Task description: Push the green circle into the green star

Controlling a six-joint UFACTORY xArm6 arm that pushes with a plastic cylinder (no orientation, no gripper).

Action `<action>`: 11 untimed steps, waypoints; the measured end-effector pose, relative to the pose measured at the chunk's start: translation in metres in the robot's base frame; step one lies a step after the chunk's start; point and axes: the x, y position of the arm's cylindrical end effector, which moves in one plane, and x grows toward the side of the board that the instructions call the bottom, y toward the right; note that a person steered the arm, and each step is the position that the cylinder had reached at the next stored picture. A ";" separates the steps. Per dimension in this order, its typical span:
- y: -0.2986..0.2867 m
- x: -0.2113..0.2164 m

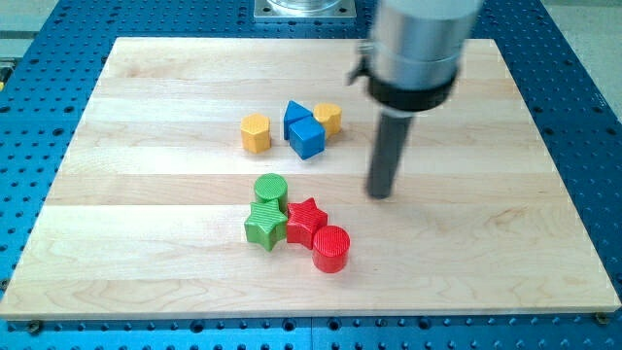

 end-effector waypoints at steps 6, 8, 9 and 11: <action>-0.139 -0.003; -0.160 0.034; -0.123 0.049; -0.145 0.035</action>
